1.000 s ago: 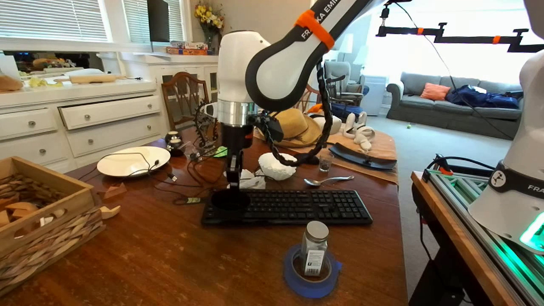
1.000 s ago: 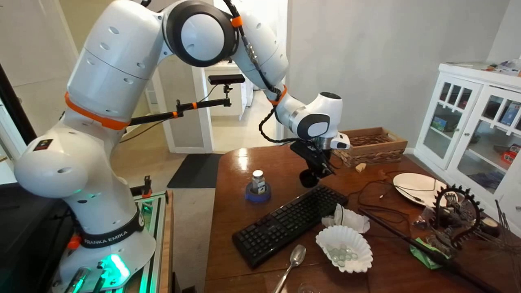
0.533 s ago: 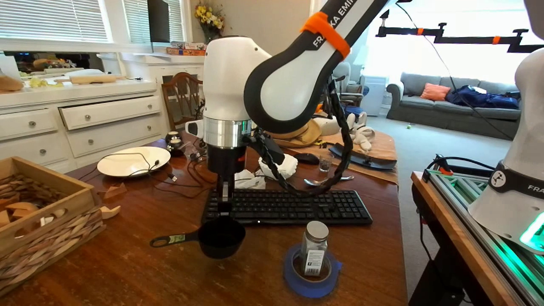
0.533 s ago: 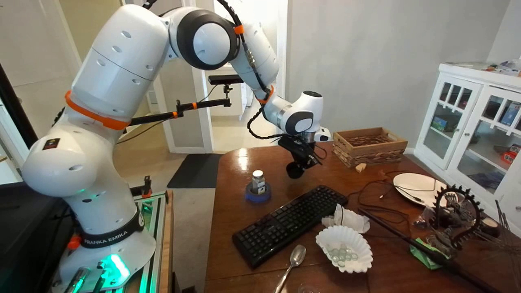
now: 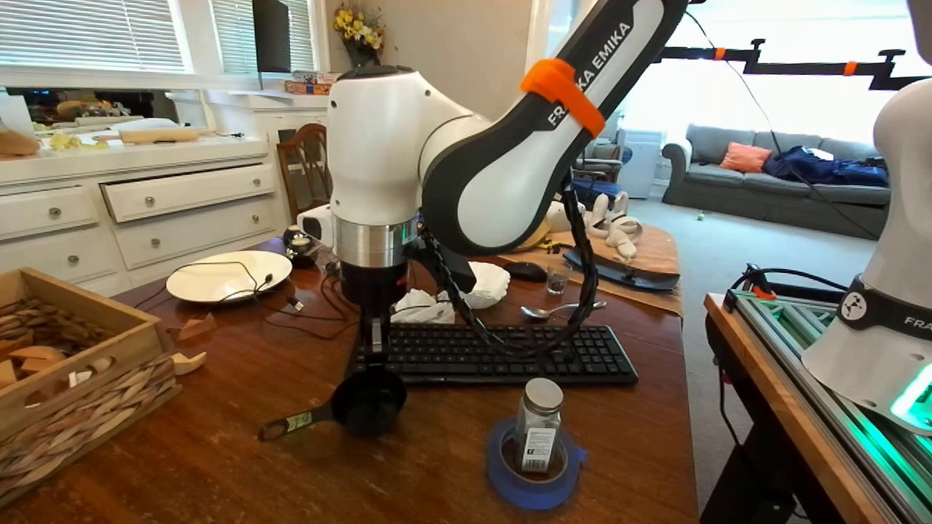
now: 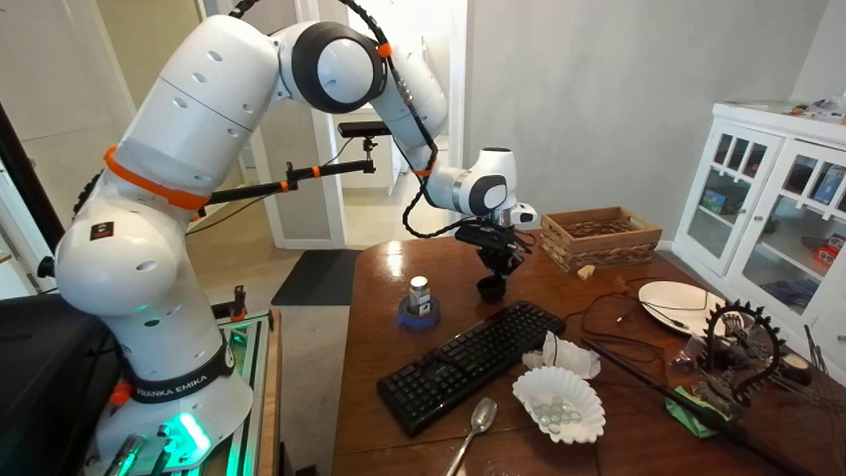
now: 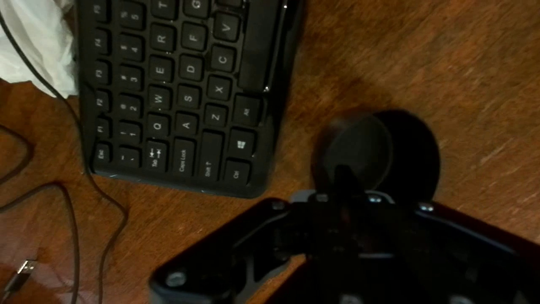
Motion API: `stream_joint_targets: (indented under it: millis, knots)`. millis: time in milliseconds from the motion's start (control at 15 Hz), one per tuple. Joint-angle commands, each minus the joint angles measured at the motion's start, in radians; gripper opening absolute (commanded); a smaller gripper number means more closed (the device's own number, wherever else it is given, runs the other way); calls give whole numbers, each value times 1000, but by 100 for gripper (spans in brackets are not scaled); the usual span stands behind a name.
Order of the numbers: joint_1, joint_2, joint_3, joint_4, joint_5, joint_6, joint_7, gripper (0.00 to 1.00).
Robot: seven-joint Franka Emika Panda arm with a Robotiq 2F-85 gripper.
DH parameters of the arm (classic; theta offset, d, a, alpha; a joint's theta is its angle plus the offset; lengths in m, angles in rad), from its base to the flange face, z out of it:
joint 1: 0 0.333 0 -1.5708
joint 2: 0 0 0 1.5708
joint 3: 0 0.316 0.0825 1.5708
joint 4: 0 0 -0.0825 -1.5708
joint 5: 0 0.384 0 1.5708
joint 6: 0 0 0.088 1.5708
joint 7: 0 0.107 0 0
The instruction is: Remove the silver lid from the black pot, put the lid on the container and put the black pot in an upright position
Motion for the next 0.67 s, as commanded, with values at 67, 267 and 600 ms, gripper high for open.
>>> stream_joint_targets:
  millis: [67, 267, 600]
  knots:
    - [-7, 2, 7, 4, -9, -4, 7, 26]
    - [-7, 2, 8, 4, -9, -4, 7, 35]
    - [-8, 2, 8, 4, -9, -4, 7, 35]
